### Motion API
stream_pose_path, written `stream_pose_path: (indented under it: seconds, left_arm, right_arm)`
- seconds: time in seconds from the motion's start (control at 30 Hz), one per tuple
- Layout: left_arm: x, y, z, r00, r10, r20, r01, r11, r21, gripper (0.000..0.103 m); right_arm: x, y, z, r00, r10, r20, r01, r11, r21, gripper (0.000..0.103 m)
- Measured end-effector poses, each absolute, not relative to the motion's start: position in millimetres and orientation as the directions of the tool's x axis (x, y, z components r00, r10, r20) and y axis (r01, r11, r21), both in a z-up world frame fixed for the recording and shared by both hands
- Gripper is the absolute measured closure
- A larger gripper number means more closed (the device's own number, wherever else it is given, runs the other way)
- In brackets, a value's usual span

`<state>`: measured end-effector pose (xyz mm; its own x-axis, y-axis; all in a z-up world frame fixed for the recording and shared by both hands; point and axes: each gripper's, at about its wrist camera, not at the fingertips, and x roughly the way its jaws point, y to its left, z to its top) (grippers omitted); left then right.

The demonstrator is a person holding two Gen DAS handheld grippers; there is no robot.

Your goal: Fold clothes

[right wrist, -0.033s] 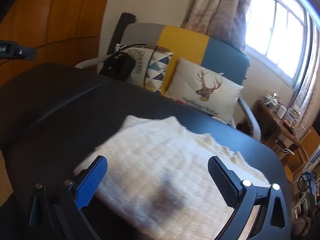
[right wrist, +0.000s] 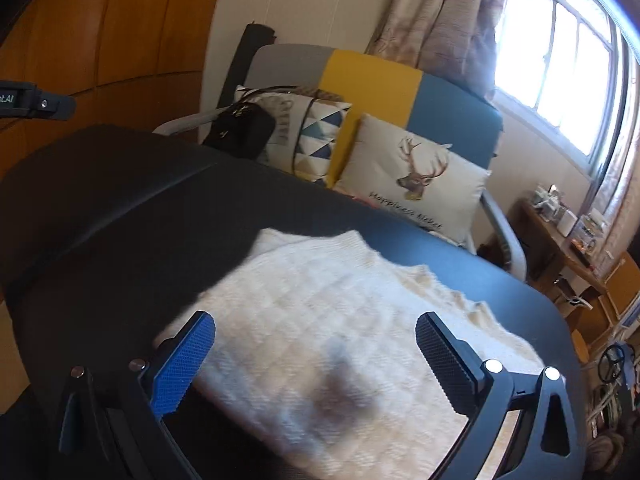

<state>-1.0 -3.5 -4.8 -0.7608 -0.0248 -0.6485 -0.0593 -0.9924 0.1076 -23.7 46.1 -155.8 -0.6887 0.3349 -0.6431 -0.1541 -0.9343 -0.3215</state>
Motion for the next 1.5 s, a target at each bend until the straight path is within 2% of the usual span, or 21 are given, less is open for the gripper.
stream_pose_path:
  seconds: [0.4, 0.53, 0.6, 0.83, 0.97, 1.07, 1.13, 1.3, 1.5]
  left_arm:
    - [-8.1, -31.1, -42.4, -0.701, 0.110, -0.704, -0.162, -0.987, 0.007, 0.018]
    - [-4.5, -20.9, -55.6, -0.700, 0.074, -0.710, -0.187, -0.979, 0.082, 0.018]
    - [-12.9, -10.1, -62.2, -0.658, 0.119, -0.744, -0.227, -0.973, 0.045, 0.018]
    - [-27.7, 18.5, -84.3, -0.571, 0.129, -0.811, -0.288, -0.956, 0.050, 0.018]
    - [-40.9, 35.7, -88.4, -0.497, 0.135, -0.857, -0.280, -0.960, 0.011, 0.018]
    - [-42.8, 38.0, -91.7, -0.468, 0.152, -0.870, -0.266, -0.964, -0.026, 0.018]
    - [-45.0, 39.6, -90.0, -0.463, 0.149, -0.874, -0.260, -0.965, -0.027, 0.018]
    - [-51.6, 35.0, -79.1, -0.480, 0.153, -0.864, -0.242, -0.970, -0.037, 0.018]
    - [-56.4, 19.5, -76.8, -0.433, 0.208, -0.877, -0.220, -0.968, -0.121, 0.018]
  right_arm:
    - [90.9, 13.3, -165.3, -0.609, 0.463, -0.644, -0.407, -0.879, -0.247, 0.000]
    - [129.1, 2.4, -168.5, -0.575, 0.500, -0.647, -0.486, -0.845, -0.222, 0.000]
    - [148.8, -0.9, -169.0, -0.555, 0.517, -0.651, -0.527, -0.825, -0.206, 0.000]
    - [206.7, 100.7, -131.7, -0.414, 0.542, -0.731, -0.700, -0.703, -0.125, 0.000]
    - [212.9, 129.5, -122.1, -0.381, 0.574, -0.725, -0.753, -0.648, -0.117, 0.000]
    - [204.3, 173.4, -96.5, -0.400, 0.578, -0.711, -0.732, -0.669, -0.131, 0.000]
    - [200.6, 196.1, -99.5, -0.421, 0.587, -0.692, -0.714, -0.684, -0.145, 0.000]
    - [183.8, 187.9, -98.6, -0.425, 0.606, -0.672, -0.721, -0.676, -0.154, 0.000]
    - [165.3, 171.7, -103.1, -0.428, 0.631, -0.647, -0.698, -0.686, -0.208, 0.000]
